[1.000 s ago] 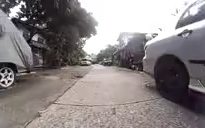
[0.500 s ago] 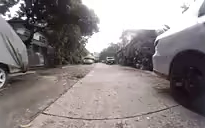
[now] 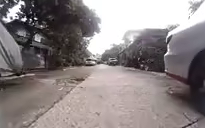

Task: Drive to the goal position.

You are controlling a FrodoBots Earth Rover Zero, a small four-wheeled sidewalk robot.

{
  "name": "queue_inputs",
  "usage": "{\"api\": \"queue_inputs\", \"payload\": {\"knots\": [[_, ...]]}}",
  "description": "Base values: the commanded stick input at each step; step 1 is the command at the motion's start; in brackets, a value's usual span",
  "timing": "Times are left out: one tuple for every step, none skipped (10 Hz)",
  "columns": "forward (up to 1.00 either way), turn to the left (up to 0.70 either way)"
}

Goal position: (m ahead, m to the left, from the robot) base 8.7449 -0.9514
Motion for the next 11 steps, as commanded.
{"api": "queue_inputs", "payload": {"knots": [[0.7, 0.0], [0.7, -0.27], [0.7, 0.0], [0.7, 0.0], [0.7, 0.0], [0.7, 0.0], [0.7, 0.0], [0.7, 0.0], [0.7, 0.0], [0.7, 0.0], [0.7, 0.0]]}}
